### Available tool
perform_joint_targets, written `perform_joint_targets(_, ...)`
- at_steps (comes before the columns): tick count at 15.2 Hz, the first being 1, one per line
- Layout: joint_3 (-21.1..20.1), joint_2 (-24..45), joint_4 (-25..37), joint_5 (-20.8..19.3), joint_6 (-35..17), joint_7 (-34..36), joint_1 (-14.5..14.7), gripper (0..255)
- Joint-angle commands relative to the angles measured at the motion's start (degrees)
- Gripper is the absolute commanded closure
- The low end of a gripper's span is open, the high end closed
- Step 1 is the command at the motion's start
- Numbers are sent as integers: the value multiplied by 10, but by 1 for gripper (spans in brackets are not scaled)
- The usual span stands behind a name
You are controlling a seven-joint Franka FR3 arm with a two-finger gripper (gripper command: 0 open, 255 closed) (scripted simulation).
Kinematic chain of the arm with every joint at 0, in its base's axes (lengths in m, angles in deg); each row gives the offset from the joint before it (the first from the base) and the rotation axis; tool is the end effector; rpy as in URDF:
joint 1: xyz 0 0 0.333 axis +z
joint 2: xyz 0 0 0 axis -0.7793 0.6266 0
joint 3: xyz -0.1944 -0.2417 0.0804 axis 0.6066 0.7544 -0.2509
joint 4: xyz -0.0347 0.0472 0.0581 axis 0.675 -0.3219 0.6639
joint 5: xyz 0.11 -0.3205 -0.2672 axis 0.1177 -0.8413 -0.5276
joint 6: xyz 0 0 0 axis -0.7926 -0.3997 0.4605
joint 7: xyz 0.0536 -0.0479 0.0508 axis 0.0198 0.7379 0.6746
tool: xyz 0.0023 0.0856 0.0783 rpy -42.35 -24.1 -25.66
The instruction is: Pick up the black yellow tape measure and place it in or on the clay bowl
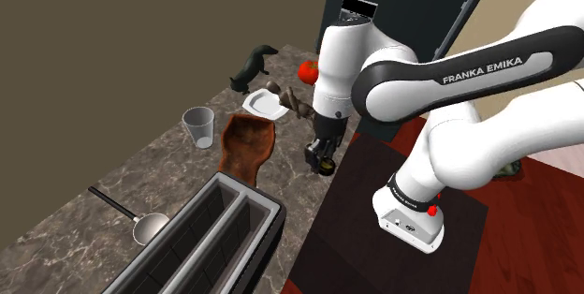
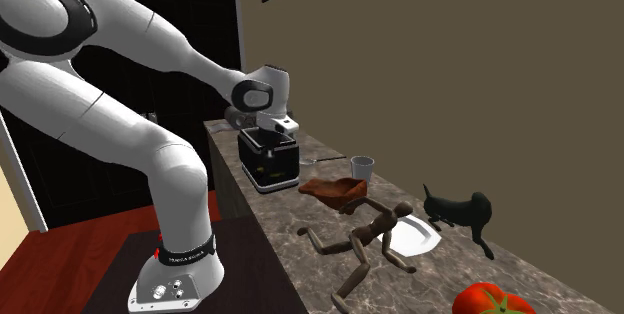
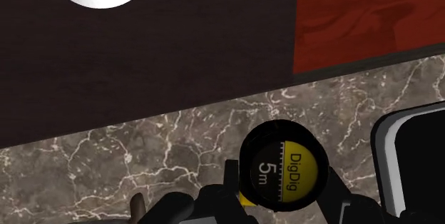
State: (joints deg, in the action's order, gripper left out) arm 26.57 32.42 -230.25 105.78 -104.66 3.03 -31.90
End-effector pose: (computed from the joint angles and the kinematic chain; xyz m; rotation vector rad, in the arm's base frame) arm 0.2622 0.1892 0.3328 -3.0607 0.0201 0.2077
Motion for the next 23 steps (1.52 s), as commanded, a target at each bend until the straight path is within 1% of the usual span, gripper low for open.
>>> perform_joint_targets(1,3,44,28,-11,-15,-9,-16,255)
perform_joint_targets(5,5,154,104,-38,-48,-21,-50,255)
perform_joint_targets(9,7,253,186,-69,-64,-22,-76,255)
perform_joint_targets(14,10,366,298,-108,-63,-15,-98,255)
perform_joint_targets(19,17,476,427,-147,-42,-4,-107,255)
perform_joint_targets(23,17,494,415,-150,-72,-4,-106,255)
